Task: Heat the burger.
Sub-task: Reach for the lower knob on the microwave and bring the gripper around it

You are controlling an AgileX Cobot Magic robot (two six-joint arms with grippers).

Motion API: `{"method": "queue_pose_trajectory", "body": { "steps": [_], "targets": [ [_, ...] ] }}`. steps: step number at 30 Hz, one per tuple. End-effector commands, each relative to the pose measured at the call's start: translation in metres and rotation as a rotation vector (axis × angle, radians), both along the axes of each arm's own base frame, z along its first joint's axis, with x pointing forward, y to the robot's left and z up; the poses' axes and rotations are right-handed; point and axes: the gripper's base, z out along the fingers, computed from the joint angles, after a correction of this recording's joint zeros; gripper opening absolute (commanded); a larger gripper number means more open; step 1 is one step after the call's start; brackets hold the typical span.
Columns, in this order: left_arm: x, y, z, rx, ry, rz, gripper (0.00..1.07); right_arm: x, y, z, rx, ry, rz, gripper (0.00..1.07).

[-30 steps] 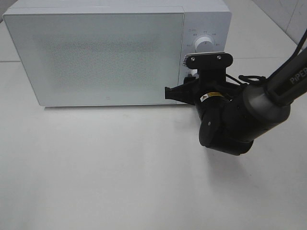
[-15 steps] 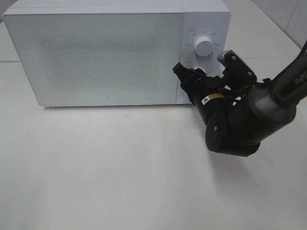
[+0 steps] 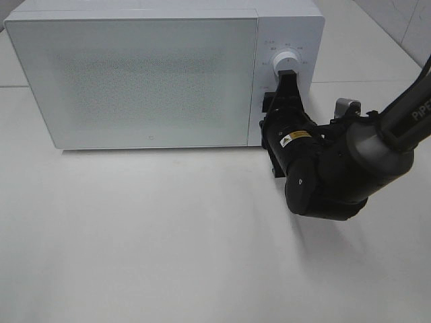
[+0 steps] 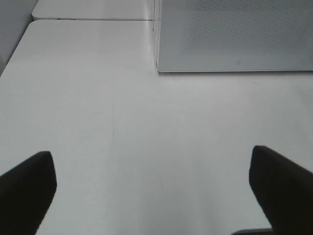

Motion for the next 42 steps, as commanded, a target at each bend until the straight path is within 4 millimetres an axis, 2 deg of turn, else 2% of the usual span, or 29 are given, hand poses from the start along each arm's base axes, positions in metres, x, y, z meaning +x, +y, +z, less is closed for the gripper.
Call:
{"method": "queue_pose_trajectory", "body": {
  "steps": [1,13,16,19,20,21,22,23,24,26,27,28,42],
  "targets": [
    [-0.001,0.000,0.001,-0.004,-0.014,0.007,1.00,0.012,0.013,0.033,0.058,-0.261,0.070,0.00],
    [-0.001,0.000,0.001,-0.004,-0.014,0.007,1.00,0.012,0.008,0.034,0.052,-0.274,0.016,0.00],
    [-0.001,0.000,0.001,-0.004,-0.014,0.007,1.00,0.012,0.008,0.034,0.046,-0.273,0.009,0.03],
    [-0.001,0.000,0.001,-0.004,-0.014,0.007,1.00,0.012,0.007,0.034,0.031,-0.271,0.001,0.11],
    [-0.001,0.000,0.001,-0.004,-0.014,0.007,1.00,0.012,0.005,0.034,0.017,-0.268,-0.014,0.18],
    [-0.001,0.000,0.001,-0.004,-0.014,0.007,1.00,0.012,0.005,0.034,0.017,-0.268,-0.014,0.18],
    [-0.001,0.000,0.001,-0.004,-0.014,0.007,1.00,0.012,0.005,0.033,0.014,-0.266,-0.020,0.22],
    [-0.001,0.000,0.001,-0.004,-0.014,0.007,1.00,0.012,0.003,0.033,0.010,-0.263,-0.035,0.31],
    [-0.001,0.000,0.001,-0.004,-0.014,0.007,1.00,0.012,0.003,0.033,0.010,-0.263,-0.035,0.31],
    [-0.001,0.000,0.001,-0.004,-0.014,0.007,1.00,0.012,0.001,0.033,0.009,-0.257,-0.057,0.43],
    [-0.001,0.000,0.001,-0.004,-0.014,0.007,1.00,0.012,0.001,0.033,0.009,-0.257,-0.057,0.43],
    [-0.001,0.000,0.001,-0.004,-0.014,0.007,1.00,0.012,0.000,0.032,0.009,-0.254,-0.070,0.48],
    [-0.001,0.000,0.001,-0.004,-0.014,0.007,1.00,0.012,0.002,0.031,-0.031,-0.245,-0.056,0.68]
  ]
}}
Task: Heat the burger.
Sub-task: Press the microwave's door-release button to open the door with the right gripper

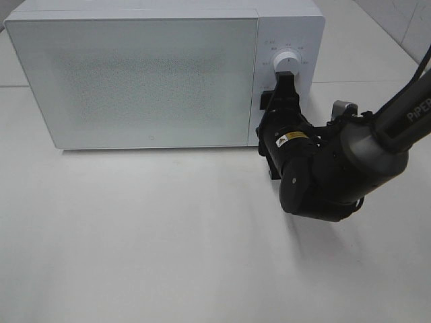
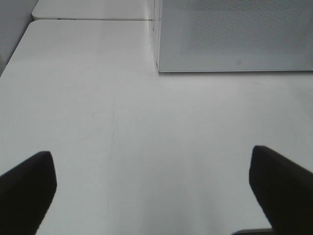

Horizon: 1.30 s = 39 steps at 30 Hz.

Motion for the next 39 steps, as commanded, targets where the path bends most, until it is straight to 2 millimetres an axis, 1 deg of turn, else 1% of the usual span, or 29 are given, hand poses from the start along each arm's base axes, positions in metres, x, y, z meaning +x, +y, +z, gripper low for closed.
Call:
{"method": "queue_pose_trajectory", "body": {
  "steps": [1,8,9,10,12,13,15,16,18,19,21,22,23,24,25,26,27,28,29,30,31,32,33,34,35,36,37,38,39],
  "targets": [
    [-0.001,0.000,0.001,-0.004,-0.014,0.007,1.00,0.012,-0.002,0.033,-0.038,-0.262,-0.016,0.70],
    [-0.001,0.000,0.001,-0.004,-0.014,0.007,1.00,-0.002,-0.009,0.034,-0.102,-0.171,0.020,0.70],
    [-0.001,0.000,0.001,-0.004,-0.014,0.007,1.00,-0.008,-0.010,0.031,-0.126,-0.125,0.059,0.70],
    [-0.001,0.000,0.001,-0.004,-0.014,0.007,1.00,-0.008,-0.010,0.031,-0.126,-0.125,0.059,0.70],
    [-0.001,0.000,0.001,-0.004,-0.014,0.007,1.00,-0.017,-0.013,0.027,-0.176,-0.042,0.110,0.70],
    [-0.001,0.000,0.001,-0.004,-0.014,0.007,1.00,-0.017,-0.013,0.027,-0.176,-0.042,0.110,0.70],
    [-0.001,0.000,0.001,-0.005,-0.014,0.007,1.00,-0.026,-0.017,0.027,-0.256,0.005,0.145,0.70],
    [-0.001,0.000,0.001,-0.005,-0.014,0.007,1.00,-0.026,-0.017,0.027,-0.256,0.005,0.145,0.70],
    [-0.001,0.000,0.001,-0.005,-0.014,0.007,1.00,-0.035,-0.021,0.030,-0.350,0.035,0.184,0.70],
    [-0.001,0.000,0.001,-0.005,-0.014,0.007,1.00,-0.035,-0.021,0.030,-0.350,0.035,0.184,0.70],
    [-0.001,0.000,0.001,-0.005,-0.014,0.007,1.00,-0.043,-0.023,0.035,-0.464,0.070,0.253,0.70],
    [-0.001,0.000,0.001,-0.005,-0.014,0.007,1.00,-0.043,-0.023,0.035,-0.464,0.070,0.253,0.70],
    [-0.001,0.000,0.001,-0.005,-0.014,0.007,1.00,-0.047,-0.024,0.041,-0.554,0.083,0.312,0.70],
    [-0.001,0.000,0.001,-0.005,-0.014,0.007,1.00,-0.049,-0.024,0.043,-0.603,0.095,0.344,0.70],
    [-0.001,0.000,0.001,-0.005,-0.014,0.007,1.00,-0.049,-0.024,0.043,-0.603,0.095,0.344,0.70],
    [-0.001,0.000,0.001,-0.005,-0.014,0.007,1.00,-0.053,-0.023,0.047,-0.701,0.115,0.411,0.70],
    [-0.001,0.000,0.001,-0.005,-0.014,0.007,1.00,-0.055,-0.023,0.049,-0.756,0.124,0.450,0.70],
    [-0.001,0.000,0.001,-0.005,-0.014,0.007,1.00,-0.055,-0.023,0.049,-0.756,0.124,0.450,0.70],
    [-0.001,0.000,0.001,-0.005,-0.014,0.007,1.00,-0.060,-0.022,0.051,-0.848,0.145,0.529,0.70],
    [-0.001,0.000,0.001,-0.005,-0.014,0.007,1.00,-0.061,-0.021,0.052,-0.898,0.149,0.564,0.70],
    [-0.001,0.000,0.001,-0.005,-0.014,0.007,1.00,-0.061,-0.021,0.052,-0.898,0.149,0.564,0.70],
    [-0.001,0.000,0.001,-0.005,-0.014,0.007,1.00,-0.066,-0.021,0.054,-0.984,0.157,0.640,0.70],
    [-0.001,0.000,0.001,-0.005,-0.014,0.007,1.00,-0.066,-0.021,0.054,-0.984,0.157,0.640,0.70],
    [-0.001,0.000,0.001,-0.005,-0.014,0.007,1.00,-0.071,-0.020,0.054,-1.075,0.171,0.735,0.70],
    [-0.001,0.000,0.001,-0.005,-0.014,0.007,1.00,-0.073,-0.019,0.054,-1.105,0.177,0.773,0.70],
    [-0.001,0.000,0.001,-0.005,-0.014,0.007,1.00,-0.073,-0.019,0.054,-1.105,0.177,0.773,0.70],
    [-0.001,0.000,0.001,-0.005,-0.014,0.007,1.00,-0.079,-0.018,0.053,-1.170,0.192,0.871,0.70],
    [-0.001,0.000,0.001,-0.005,-0.014,0.007,1.00,-0.082,-0.018,0.053,-1.193,0.200,0.918,0.70],
    [-0.001,0.000,0.001,-0.005,-0.014,0.007,1.00,-0.082,-0.018,0.053,-1.193,0.200,0.918,0.70]
  ]
}}
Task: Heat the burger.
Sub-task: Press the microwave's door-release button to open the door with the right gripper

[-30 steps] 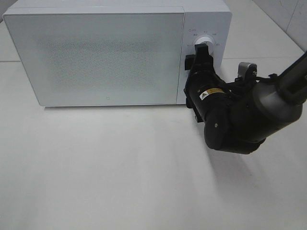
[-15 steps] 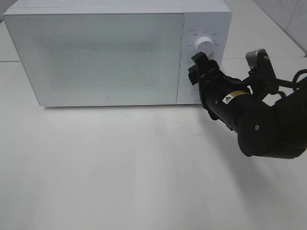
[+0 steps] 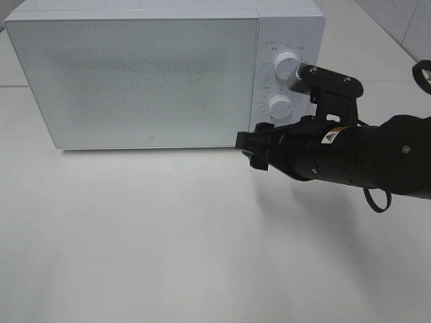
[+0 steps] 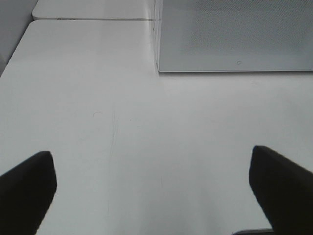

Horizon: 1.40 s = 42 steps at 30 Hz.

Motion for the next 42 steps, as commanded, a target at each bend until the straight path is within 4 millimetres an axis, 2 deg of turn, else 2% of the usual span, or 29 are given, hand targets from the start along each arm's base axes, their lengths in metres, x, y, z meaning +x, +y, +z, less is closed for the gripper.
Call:
{"method": "queue_pose_trajectory", "body": {
  "steps": [1,9,11,15,20,24,26,33,42],
  "targets": [
    [-0.001,0.000,0.001,-0.005,-0.014,0.007,1.00,-0.014,0.001,0.000,-0.136,0.085,0.194,0.70],
    [-0.001,0.000,0.001,-0.005,-0.014,0.007,1.00,-0.030,-0.005,0.004,-0.233,0.235,0.380,0.70],
    [-0.001,0.000,0.001,-0.005,-0.014,0.007,1.00,-0.040,-0.009,0.016,-0.288,0.272,0.463,0.70],
    [-0.001,0.000,0.001,-0.005,-0.014,0.007,1.00,-0.045,-0.011,0.023,-0.298,0.287,0.479,0.70],
    [-0.001,0.000,0.001,-0.004,-0.014,0.007,1.00,-0.063,-0.022,0.046,-0.311,0.306,0.509,0.70],
    [-0.001,0.000,0.001,-0.004,-0.014,0.007,1.00,-0.073,-0.028,0.056,-0.328,0.320,0.528,0.70],
    [-0.001,0.000,0.001,-0.004,-0.014,0.007,1.00,-0.086,-0.037,0.068,-0.350,0.332,0.549,0.70],
    [-0.001,0.000,0.001,-0.004,-0.014,0.007,1.00,-0.108,-0.050,0.083,-0.369,0.371,0.564,0.70],
    [-0.001,0.000,0.001,-0.004,-0.014,0.007,1.00,-0.149,-0.078,0.111,-0.368,0.345,0.559,0.70]
  ]
}}
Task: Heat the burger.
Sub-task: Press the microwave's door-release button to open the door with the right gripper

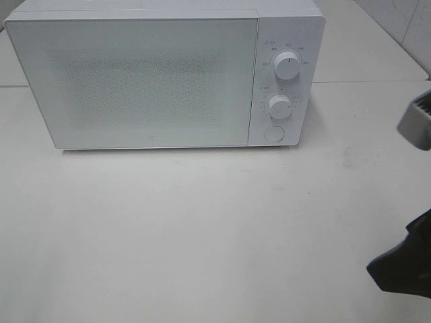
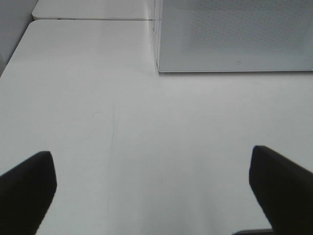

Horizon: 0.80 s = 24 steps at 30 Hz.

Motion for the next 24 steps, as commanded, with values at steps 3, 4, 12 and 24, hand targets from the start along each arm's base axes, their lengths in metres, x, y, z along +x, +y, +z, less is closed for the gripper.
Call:
{"method": "queue_pose_trajectory", "body": {
  "steps": [3,4,12,24],
  "targets": [
    [-0.001,0.000,0.001,-0.004,-0.014,0.007,1.00,-0.023,-0.018,0.015,0.002,-0.046,-0.022,0.70],
    [-0.001,0.000,0.001,-0.004,-0.014,0.007,1.00,-0.023,-0.018,0.015,0.002,-0.046,-0.022,0.70],
    [-0.001,0.000,0.001,-0.004,-0.014,0.007,1.00,-0.057,-0.049,0.028,0.026,-0.145,-0.107,0.70],
    [-0.001,0.000,0.001,-0.004,-0.014,0.007,1.00,-0.089,-0.077,0.015,0.072,-0.291,-0.391,0.70]
  ]
}}
